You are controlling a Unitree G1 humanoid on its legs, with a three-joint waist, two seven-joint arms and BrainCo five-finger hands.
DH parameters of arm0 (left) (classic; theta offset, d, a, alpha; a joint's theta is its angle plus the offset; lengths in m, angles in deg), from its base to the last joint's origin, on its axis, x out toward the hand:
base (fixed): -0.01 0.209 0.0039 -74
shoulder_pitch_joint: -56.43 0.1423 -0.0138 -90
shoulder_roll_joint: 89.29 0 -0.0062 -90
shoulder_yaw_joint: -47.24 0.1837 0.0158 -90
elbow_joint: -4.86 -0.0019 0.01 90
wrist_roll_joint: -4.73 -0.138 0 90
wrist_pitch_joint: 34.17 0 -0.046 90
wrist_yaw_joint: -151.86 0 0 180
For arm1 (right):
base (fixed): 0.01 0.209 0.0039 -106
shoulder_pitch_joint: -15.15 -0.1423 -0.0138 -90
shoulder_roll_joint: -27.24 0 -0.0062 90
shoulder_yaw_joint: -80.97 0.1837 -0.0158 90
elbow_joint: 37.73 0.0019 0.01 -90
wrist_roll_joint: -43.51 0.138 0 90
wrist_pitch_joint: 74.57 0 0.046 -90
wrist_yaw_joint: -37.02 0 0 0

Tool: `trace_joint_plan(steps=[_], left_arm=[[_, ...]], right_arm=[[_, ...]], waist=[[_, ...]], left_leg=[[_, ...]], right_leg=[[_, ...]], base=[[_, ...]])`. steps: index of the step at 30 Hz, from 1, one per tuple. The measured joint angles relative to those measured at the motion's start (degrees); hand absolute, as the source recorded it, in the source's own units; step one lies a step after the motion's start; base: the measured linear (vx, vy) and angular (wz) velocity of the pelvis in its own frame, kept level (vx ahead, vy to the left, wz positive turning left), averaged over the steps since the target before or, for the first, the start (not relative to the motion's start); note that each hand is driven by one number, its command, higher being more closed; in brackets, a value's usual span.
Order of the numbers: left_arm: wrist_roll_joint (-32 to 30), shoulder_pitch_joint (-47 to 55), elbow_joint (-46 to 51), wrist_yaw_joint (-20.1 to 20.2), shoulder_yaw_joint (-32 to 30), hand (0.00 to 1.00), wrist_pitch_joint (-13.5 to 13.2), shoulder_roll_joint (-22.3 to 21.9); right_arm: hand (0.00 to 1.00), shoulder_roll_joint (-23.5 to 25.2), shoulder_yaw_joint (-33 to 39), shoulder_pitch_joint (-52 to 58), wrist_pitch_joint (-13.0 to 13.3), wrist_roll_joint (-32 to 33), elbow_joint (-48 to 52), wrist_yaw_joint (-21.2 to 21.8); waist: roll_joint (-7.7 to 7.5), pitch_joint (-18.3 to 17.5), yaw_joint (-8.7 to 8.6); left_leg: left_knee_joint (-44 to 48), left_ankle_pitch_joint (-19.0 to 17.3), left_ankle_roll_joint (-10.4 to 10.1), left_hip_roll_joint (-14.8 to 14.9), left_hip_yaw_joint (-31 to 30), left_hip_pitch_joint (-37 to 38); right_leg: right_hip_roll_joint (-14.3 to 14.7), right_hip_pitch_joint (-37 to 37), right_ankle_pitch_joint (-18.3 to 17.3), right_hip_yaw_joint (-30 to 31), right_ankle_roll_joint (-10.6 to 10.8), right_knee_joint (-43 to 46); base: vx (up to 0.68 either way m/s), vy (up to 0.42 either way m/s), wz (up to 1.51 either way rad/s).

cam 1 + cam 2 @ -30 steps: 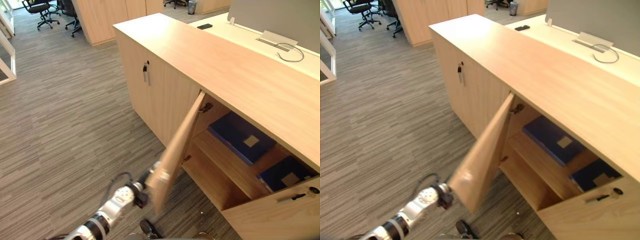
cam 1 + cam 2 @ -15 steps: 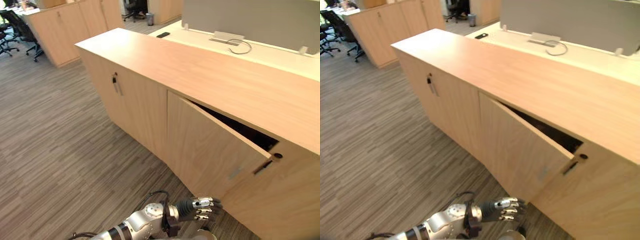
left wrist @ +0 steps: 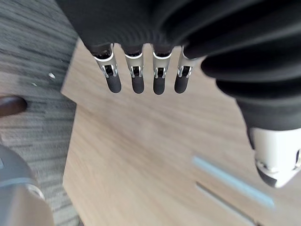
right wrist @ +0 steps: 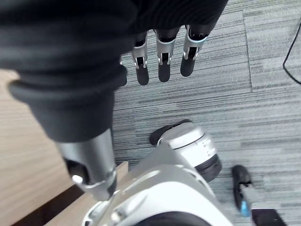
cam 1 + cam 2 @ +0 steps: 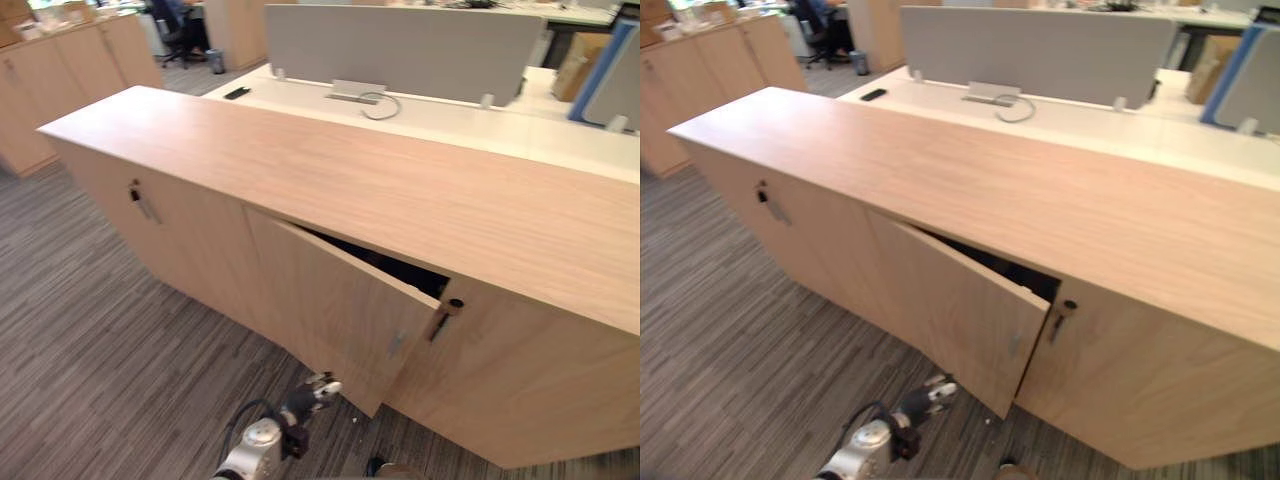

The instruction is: Walk over to the cabinet, pick up the folder, carry it to the office cabinet, place the folder inside the office cabinet, then close the office cabinet door

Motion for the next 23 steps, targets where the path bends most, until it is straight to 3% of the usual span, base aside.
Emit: trace_joint_plan(steps=[2,3,4,6,7,8,9,13,19,23], left_arm=[[0.16,1.65,-3.7,-1.73,-7.34,0.0,-0.37,0.12],[0.21,2.21,-6.48,-2.46,-11.7,0.0,-0.44,-0.12],[0.39,2.54,-7.69,-2.91,-13.69,0.0,-0.51,-0.1],[1.0,3.78,-11.24,-5.23,-18.52,0.0,-1.03,0.1],[0.87,4.03,-11.99,-5.5,-19.16,0.0,-1.21,-0.08],[0.5,4.77,-13.37,-5.71,-20.53,0.0,-1.22,-0.12],[0.0,6.03,-14.67,-5.86,-23.09,0.0,-1.14,-0.41],[-1.19,6.79,-15.17,-6.15,-27.58,0.0,-1.16,-1.43],[-5.16,7.91,-15.04,-8.55,-28.83,0.0,-1.9,-2.64],[-6.12,7.21,-13.95,-8.51,-25.73,0.0,-2.79,-2.39]], right_arm=[[0.0,0.28,0.07,-0.04,0.05,-0.04,0.49,0.01],[0.0,-0.07,0.57,-0.05,0.06,-0.04,0.47,-0.03],[0.0,-0.1,0.91,-0.27,0.09,-0.05,0.5,-0.01],[0.0,0.14,1.66,-0.96,0.31,-0.12,0.59,0.1],[0.0,0.08,1.67,-1.08,0.37,-0.14,0.74,0.13],[0.0,0.13,1.81,-1.04,0.44,-0.3,0.91,0.12],[0.0,0.62,1.75,0.14,0.58,-0.38,2.73,0.31],[0.0,1.02,2.2,0.54,0.52,-2.12,2.71,0.42],[0.0,2.06,4.37,0.47,0.54,-2.0,2.57,-0.92],[0.0,2.0,4.06,0.3,0.59,-1.28,2.29,-1.28]], waist=[[-0.68,0.57,0.72],[-0.66,0.62,1.53],[-0.63,0.64,1.75],[0.05,0.67,1.92],[0.68,0.81,2.06],[0.7,0.86,2.8],[-0.44,0.25,2.69],[-0.34,-0.18,2.5],[-0.02,-0.5,2.89],[-0.07,-0.47,3.09]], left_leg=[[2.36,0.39,-0.68,-1.04,-7.49,-1.11],[-0.93,-2.61,-2.24,-4.85,-13.28,-1.02],[-2.71,-3.62,-2.62,-6.72,-15.43,-1.06],[-14.9,-2.39,-3.6,-12.78,-21.79,-0.21],[-17.81,-0.34,-3.56,-13.44,-22.66,0.02],[-18.66,1.16,-5.02,-13.84,-22.62,1.52],[-22.19,0.81,-4.58,-15.97,-20.82,3.57],[-29.3,3.35,-3.71,-20.62,-19.82,4.98],[-31.58,4.32,-3.36,-21.99,-20.56,7.08],[-31.79,4.54,-3.7,-21.56,-21.41,6.96]], right_leg=[[-0.14,1.36,0.23,3.57,-1.38,-0.15],[-0.94,1.44,0.32,6.23,-1.63,-0.03],[-1.15,1.51,0.33,7.38,-1.62,-0.05],[-0.74,1.54,0.07,10.01,-0.61,-0.45],[0.01,1.7,-0.18,10.77,-0.06,-0.65],[0.15,2.34,0.24,12.68,0.55,-1.3],[-1.21,3.13,0.94,13.72,1.55,-2.98],[-4.32,1.46,1.16,13.98,2.7,-2.96],[-4.86,3.13,0.68,12.08,3.4,-3.49],[-4.42,3.47,0.57,10.41,3.39,-3.57]], base=[[0.2,-0.061,-0.96],[0.18,0.008,-1.03],[0.12,0.087,-1.0],[0.14,0.209,-0.77],[0.1,0.227,-0.79],[0.13,0.2,-0.72],[0.14,0.173,-0.67],[0.13,0.167,-0.06],[0.14,0.063,0.11],[0.03,-0.011,0.1]])
